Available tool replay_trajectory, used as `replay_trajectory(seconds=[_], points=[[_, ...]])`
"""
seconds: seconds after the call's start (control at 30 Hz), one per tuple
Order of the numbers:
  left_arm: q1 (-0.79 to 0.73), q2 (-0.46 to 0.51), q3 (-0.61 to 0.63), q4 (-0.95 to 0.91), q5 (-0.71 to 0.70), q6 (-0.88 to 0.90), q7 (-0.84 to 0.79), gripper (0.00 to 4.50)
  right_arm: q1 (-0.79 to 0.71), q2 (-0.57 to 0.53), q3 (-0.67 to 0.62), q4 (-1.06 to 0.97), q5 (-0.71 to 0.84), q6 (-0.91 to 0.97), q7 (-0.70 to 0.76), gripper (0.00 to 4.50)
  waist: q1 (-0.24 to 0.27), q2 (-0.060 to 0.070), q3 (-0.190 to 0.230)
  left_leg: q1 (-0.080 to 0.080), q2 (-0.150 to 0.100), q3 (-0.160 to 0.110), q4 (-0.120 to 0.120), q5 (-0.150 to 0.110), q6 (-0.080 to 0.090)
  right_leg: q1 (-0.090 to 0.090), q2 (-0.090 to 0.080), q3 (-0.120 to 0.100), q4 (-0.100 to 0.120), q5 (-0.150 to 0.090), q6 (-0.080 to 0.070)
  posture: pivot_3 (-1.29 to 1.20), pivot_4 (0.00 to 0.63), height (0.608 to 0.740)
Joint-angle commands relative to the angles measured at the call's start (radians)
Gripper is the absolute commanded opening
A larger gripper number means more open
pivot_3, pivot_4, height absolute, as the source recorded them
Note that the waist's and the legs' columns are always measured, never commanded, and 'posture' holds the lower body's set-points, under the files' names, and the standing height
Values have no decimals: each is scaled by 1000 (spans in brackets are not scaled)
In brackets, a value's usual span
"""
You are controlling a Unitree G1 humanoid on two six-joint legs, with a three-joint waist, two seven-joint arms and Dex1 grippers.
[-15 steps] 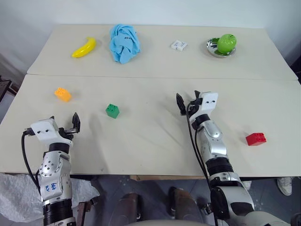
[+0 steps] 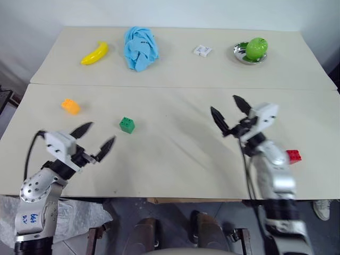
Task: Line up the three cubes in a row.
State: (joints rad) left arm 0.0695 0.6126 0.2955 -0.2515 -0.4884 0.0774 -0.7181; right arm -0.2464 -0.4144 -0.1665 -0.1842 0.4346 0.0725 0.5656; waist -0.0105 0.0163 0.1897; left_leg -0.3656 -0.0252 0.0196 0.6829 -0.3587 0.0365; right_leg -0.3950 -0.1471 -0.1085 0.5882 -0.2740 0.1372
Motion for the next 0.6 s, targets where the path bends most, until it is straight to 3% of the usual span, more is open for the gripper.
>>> replay_trajectory(seconds=[0.03,0.2,0.33,0.5,0.6], points=[[-50,43,-34,-14,-56,0,-149,4374,99,-113,-133,-228,119,119,17,4500,9,0,0,0,0,0,0,0,0,0,0,0,0,0,0,0,150,740],[-164,39,-138,42,-80,34,-290,4374,383,-211,-410,-420,259,216,32,4500,36,0,0,0,1,1,0,0,0,0,0,-1,-1,0,0,0,150,740],[-255,6,-230,112,-56,55,-355,4374,713,-131,-686,-449,288,185,93,4500,55,-1,-1,-1,0,3,0,0,1,1,0,-1,-1,0,1,0,150,740],[-285,4,-243,122,-61,71,-376,4374,906,-21,-795,-391,284,94,161,4500,36,-2,-1,3,1,8,0,-2,4,2,0,4,-2,1,2,0,150,740],[-304,15,-249,133,-64,89,-404,4374,960,2,-795,-316,262,69,193,4500,33,-2,-1,8,2,11,0,-2,4,5,1,6,-2,2,3,0,150,740]])
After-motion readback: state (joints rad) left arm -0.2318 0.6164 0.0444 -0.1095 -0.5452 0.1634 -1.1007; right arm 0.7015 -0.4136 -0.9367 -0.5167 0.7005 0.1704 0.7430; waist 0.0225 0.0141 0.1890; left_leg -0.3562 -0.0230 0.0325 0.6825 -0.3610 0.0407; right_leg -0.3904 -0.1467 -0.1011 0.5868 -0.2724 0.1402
